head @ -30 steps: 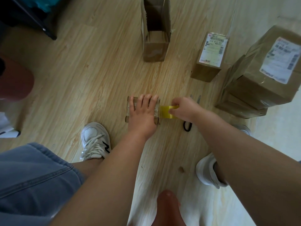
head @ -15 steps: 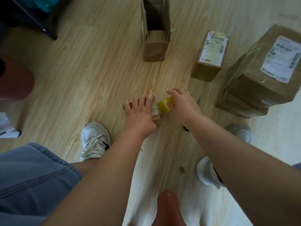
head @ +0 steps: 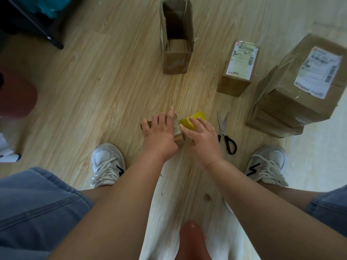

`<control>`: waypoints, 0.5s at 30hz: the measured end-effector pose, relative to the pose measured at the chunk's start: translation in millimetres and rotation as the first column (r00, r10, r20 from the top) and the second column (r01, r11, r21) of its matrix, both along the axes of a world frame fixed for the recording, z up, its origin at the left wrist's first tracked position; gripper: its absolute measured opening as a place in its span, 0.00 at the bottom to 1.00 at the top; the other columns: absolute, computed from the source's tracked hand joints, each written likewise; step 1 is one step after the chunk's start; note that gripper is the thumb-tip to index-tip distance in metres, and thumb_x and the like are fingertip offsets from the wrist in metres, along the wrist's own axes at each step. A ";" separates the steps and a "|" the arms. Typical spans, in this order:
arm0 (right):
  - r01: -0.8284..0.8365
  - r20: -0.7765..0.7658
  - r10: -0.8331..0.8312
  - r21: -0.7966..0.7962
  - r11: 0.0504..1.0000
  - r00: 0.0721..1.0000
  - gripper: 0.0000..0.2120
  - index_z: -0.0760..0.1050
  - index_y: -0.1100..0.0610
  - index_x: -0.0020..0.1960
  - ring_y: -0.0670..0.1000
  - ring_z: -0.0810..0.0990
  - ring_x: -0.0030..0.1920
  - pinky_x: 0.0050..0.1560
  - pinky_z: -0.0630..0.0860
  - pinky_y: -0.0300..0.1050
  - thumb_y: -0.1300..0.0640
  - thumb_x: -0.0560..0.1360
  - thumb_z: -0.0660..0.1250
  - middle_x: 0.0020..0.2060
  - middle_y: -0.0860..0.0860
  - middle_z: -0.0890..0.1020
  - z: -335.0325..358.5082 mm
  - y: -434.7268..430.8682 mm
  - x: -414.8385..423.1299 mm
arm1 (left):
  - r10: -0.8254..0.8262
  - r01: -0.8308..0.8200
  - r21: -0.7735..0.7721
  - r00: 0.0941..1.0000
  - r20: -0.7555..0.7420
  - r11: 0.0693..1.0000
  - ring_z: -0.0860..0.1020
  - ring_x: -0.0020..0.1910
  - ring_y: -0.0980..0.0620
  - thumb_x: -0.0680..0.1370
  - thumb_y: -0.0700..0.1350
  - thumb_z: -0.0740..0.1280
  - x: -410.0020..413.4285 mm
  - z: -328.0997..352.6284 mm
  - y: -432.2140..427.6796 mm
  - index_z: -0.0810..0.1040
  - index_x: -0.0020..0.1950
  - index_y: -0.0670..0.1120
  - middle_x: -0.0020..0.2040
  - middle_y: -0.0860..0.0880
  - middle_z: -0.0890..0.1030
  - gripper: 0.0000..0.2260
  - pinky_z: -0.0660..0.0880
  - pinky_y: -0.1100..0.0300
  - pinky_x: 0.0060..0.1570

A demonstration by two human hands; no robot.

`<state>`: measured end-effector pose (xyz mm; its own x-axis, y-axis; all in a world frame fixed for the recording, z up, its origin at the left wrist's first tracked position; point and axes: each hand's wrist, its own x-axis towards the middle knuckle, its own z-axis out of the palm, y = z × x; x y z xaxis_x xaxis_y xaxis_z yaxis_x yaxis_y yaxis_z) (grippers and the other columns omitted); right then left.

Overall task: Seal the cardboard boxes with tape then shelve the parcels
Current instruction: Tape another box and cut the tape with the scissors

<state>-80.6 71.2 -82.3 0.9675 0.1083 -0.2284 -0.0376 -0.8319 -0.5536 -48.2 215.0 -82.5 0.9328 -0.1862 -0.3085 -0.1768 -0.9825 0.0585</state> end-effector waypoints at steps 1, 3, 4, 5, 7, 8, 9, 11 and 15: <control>-0.023 -0.021 0.023 -0.010 1.000 1.000 0.29 0.72 0.46 0.73 0.55 0.53 0.80 0.79 0.44 0.52 0.68 0.76 0.62 0.78 0.50 0.63 0.8 -3.5 3.4 | -0.006 0.006 0.005 1.000 0.001 1.000 0.60 0.70 0.46 0.72 0.50 0.65 0.4 0.3 0.8 0.40 0.79 0.47 0.71 0.47 0.61 0.44 0.51 0.38 0.72; -0.021 -0.017 0.020 -0.018 1.000 1.000 0.27 0.74 0.47 0.72 0.55 0.55 0.79 0.79 0.49 0.54 0.67 0.77 0.63 0.77 0.51 0.65 -0.1 -8.9 8.8 | -0.031 0.031 0.014 1.000 0.004 0.999 0.60 0.70 0.46 0.73 0.52 0.65 1.3 0.7 3.0 0.39 0.79 0.47 0.71 0.47 0.61 0.45 0.52 0.39 0.72; 0.024 -0.003 -0.024 -0.013 1.000 1.000 0.25 0.74 0.48 0.72 0.55 0.58 0.78 0.78 0.55 0.54 0.66 0.78 0.62 0.75 0.52 0.68 -2.4 -11.4 9.7 | -0.045 0.045 0.015 0.999 0.006 0.999 0.60 0.70 0.46 0.73 0.53 0.65 1.9 1.1 4.3 0.39 0.79 0.47 0.71 0.47 0.61 0.45 0.53 0.40 0.71; 0.108 -0.013 -0.108 0.005 0.994 0.994 0.23 0.74 0.51 0.72 0.55 0.62 0.76 0.75 0.61 0.53 0.65 0.79 0.62 0.73 0.52 0.71 -5.1 -14.1 10.1 | -0.056 0.056 0.013 0.998 0.007 0.998 0.60 0.69 0.46 0.73 0.54 0.65 2.4 1.8 5.4 0.38 0.80 0.46 0.70 0.47 0.61 0.46 0.53 0.41 0.71; 0.337 -0.076 -0.333 0.040 0.941 0.940 0.19 0.72 0.55 0.71 0.54 0.68 0.71 0.67 0.69 0.51 0.63 0.81 0.60 0.68 0.53 0.75 -10.0 -21.9 10.9 | -0.063 0.063 0.009 0.998 0.016 0.998 0.61 0.68 0.47 0.73 0.54 0.66 1.7 3.1 6.5 0.39 0.80 0.46 0.69 0.48 0.62 0.46 0.54 0.42 0.71; 0.441 -0.112 -0.436 0.030 0.897 0.893 0.18 0.72 0.56 0.70 0.54 0.70 0.68 0.64 0.71 0.51 0.61 0.81 0.60 0.65 0.53 0.75 -13.9 -27.3 11.0 | -0.061 0.061 0.009 0.998 0.023 0.998 0.61 0.68 0.47 0.72 0.54 0.66 0.9 3.5 6.9 0.40 0.80 0.47 0.69 0.48 0.62 0.46 0.55 0.44 0.70; 0.520 -0.153 -0.516 -0.013 0.854 0.843 0.16 0.71 0.57 0.69 0.55 0.72 0.66 0.62 0.73 0.52 0.59 0.82 0.60 0.63 0.53 0.76 -19.7 -34.3 11.2 | -0.061 0.061 0.010 0.998 0.032 0.998 0.62 0.67 0.47 0.72 0.53 0.66 0.1 2.9 6.6 0.41 0.80 0.46 0.68 0.48 0.63 0.46 0.56 0.45 0.69; 0.590 -0.245 -0.602 -0.131 0.797 0.760 0.15 0.71 0.59 0.66 0.57 0.76 0.60 0.58 0.76 0.55 0.56 0.81 0.62 0.60 0.55 0.77 -32.0 -48.2 12.6 | -0.065 0.064 0.017 0.996 0.067 0.998 0.63 0.64 0.47 0.71 0.53 0.66 -0.9 1.3 7.0 0.43 0.80 0.46 0.67 0.47 0.64 0.45 0.59 0.47 0.66; 0.597 -0.417 -0.648 -0.263 0.758 0.637 0.18 0.73 0.61 0.58 0.58 0.80 0.50 0.45 0.79 0.52 0.47 0.78 0.67 0.51 0.56 0.80 -54.6 -69.5 10.3 | -0.065 0.063 0.017 0.989 0.136 0.998 0.67 0.60 0.45 0.68 0.53 0.67 -1.2 -4.2 8.7 0.52 0.79 0.46 0.63 0.46 0.69 0.44 0.62 0.48 0.62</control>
